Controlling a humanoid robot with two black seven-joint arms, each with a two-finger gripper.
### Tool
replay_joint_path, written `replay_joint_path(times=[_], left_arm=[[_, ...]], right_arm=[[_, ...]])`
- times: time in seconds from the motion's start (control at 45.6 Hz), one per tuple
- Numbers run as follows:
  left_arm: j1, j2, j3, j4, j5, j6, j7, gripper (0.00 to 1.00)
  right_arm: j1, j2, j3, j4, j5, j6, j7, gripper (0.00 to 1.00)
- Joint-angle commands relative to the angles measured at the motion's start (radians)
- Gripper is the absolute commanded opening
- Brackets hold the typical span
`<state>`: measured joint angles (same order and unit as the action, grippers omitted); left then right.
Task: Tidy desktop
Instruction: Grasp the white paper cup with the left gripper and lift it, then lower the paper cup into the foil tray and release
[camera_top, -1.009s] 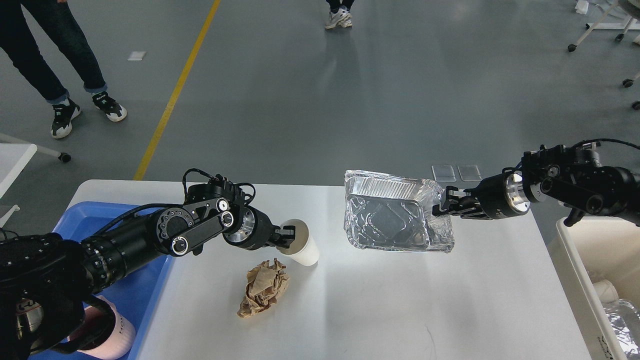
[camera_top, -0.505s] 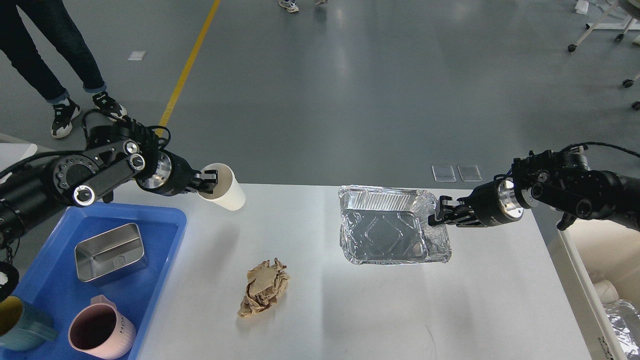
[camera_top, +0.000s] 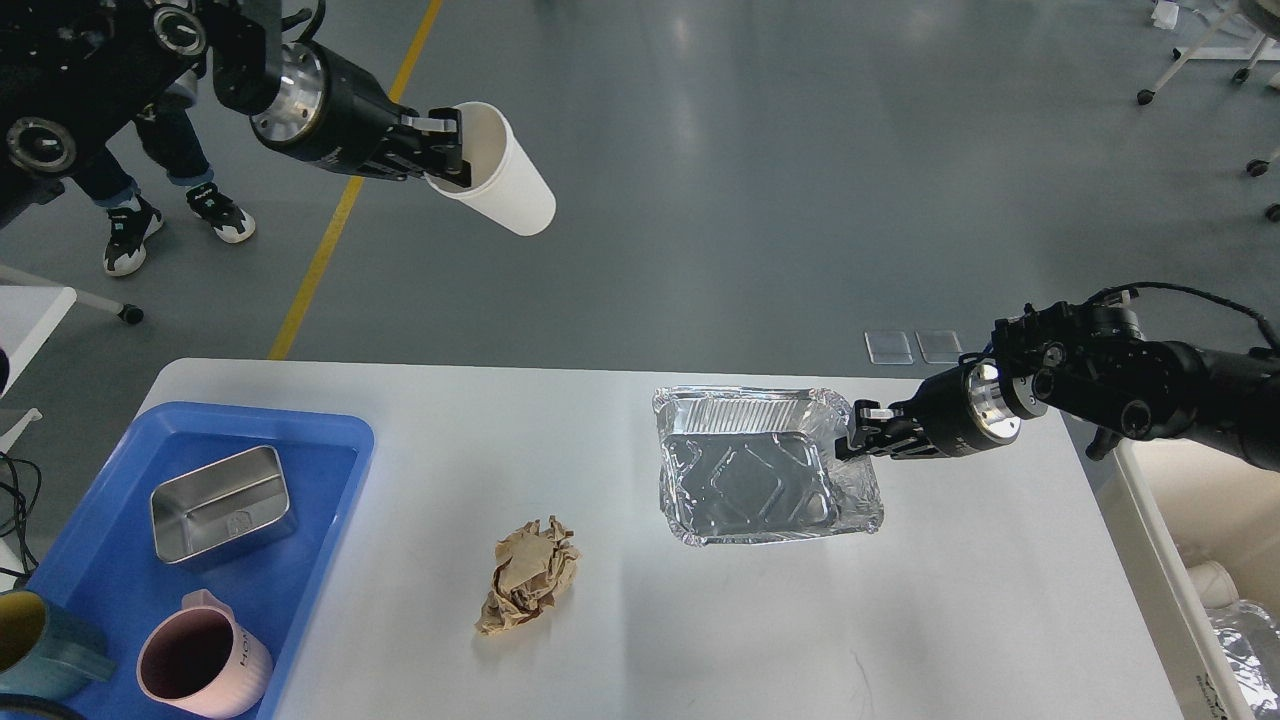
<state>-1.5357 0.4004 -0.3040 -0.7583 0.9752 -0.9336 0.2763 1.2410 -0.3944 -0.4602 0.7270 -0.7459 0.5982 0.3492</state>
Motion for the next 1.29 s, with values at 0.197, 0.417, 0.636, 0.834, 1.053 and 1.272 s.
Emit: replay_joint_path(times=[0.197, 0.417, 0.636, 0.834, 1.053, 1.272], left_arm=[[-0.024, -0.287, 0.016, 0.008, -0.010, -0.025, 0.053, 0.00], [-0.017, -0.429, 0.032, 0.050, -0.006, -0.021, 0.072, 0.00], [0.000, -0.496, 0.091, 0.063, -0.006, -0.017, 0.075, 0.00], [0.046, -0.499, 0.108, 0.063, 0.000, -0.007, 0.103, 0.00], [0.074, -0.499, 0.128, 0.063, 0.007, 0.007, 0.110, 0.00], [0.104, -0.502, 0.129, 0.080, 0.007, 0.071, 0.110, 0.15]], right_arm=[[0.005, 0.052, 0.000, -0.023, -0.018, -0.003, -0.006, 0.00], [0.017, 0.057, 0.000, -0.024, -0.018, 0.002, -0.006, 0.00], [0.032, 0.062, 0.000, -0.026, -0.018, 0.005, -0.007, 0.00], [0.041, 0.062, 0.000, -0.028, -0.018, 0.003, -0.007, 0.00], [0.055, 0.072, 0.001, -0.026, -0.016, 0.003, -0.007, 0.00], [0.060, 0.071, 0.000, -0.026, -0.016, 0.003, -0.007, 0.00]])
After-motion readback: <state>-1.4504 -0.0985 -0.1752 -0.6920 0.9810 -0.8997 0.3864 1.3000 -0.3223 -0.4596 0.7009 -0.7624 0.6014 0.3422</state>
